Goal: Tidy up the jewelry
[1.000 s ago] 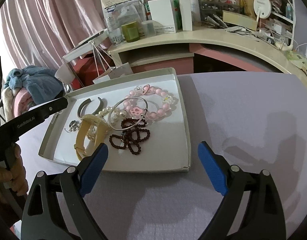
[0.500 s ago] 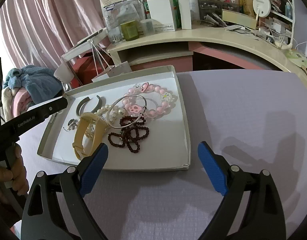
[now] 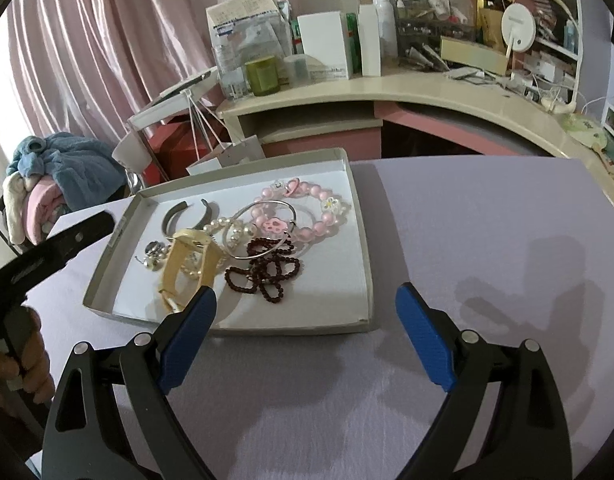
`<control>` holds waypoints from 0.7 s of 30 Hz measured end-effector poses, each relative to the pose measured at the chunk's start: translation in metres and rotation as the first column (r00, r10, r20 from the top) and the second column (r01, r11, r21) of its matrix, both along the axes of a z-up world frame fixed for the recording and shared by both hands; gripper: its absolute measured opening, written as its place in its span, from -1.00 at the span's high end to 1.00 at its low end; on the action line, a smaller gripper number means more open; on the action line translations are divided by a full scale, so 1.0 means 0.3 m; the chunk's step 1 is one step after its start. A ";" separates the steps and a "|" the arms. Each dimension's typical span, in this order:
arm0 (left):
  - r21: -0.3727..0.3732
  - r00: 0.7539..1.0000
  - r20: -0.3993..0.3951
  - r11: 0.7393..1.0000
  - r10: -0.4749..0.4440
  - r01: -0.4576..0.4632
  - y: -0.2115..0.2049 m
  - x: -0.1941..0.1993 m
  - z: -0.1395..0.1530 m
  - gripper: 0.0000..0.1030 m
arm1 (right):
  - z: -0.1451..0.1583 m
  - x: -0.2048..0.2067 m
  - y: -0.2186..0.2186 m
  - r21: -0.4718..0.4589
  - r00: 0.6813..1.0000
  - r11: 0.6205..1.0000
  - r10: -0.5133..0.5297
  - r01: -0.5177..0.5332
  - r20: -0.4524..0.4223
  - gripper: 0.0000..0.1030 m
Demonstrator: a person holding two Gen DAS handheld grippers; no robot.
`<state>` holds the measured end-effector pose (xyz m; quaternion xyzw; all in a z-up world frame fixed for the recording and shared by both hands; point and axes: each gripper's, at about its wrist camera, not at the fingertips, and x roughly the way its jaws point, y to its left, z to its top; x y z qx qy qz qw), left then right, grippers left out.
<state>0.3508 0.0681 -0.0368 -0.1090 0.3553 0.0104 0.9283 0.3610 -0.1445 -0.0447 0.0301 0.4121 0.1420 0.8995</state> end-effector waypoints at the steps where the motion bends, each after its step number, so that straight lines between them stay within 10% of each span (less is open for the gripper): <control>1: 0.003 1.000 0.007 1.000 0.010 -0.010 0.006 -0.023 0.005 -0.40 | 0.007 -0.007 0.000 0.000 1.000 1.000 0.000 0.000 0.007 -0.86; 21: 0.031 0.980 0.176 0.995 0.089 -0.096 -0.002 -0.427 0.120 -0.90 | 0.158 -0.313 0.050 0.004 0.970 1.000 0.017 -0.018 0.242 -0.97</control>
